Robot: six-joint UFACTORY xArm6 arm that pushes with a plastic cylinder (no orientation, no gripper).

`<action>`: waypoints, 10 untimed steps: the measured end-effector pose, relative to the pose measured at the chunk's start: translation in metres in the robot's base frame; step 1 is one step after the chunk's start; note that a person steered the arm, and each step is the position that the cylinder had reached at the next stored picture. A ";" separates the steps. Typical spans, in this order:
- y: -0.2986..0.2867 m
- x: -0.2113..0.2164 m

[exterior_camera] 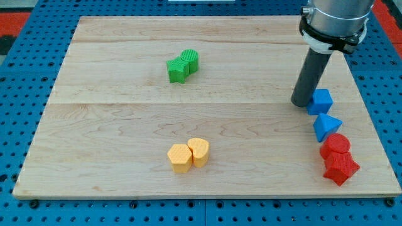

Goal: Move green star along with green circle towards center right

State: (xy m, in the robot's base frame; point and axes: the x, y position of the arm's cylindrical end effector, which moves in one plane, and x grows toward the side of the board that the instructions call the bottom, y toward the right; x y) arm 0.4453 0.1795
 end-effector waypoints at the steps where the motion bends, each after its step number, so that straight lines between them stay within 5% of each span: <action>1: 0.002 0.001; 3: -0.150 0.031; 7: -0.282 -0.148; 8: -0.267 -0.164; 10: -0.170 -0.098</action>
State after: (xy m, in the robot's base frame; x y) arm 0.3475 0.0096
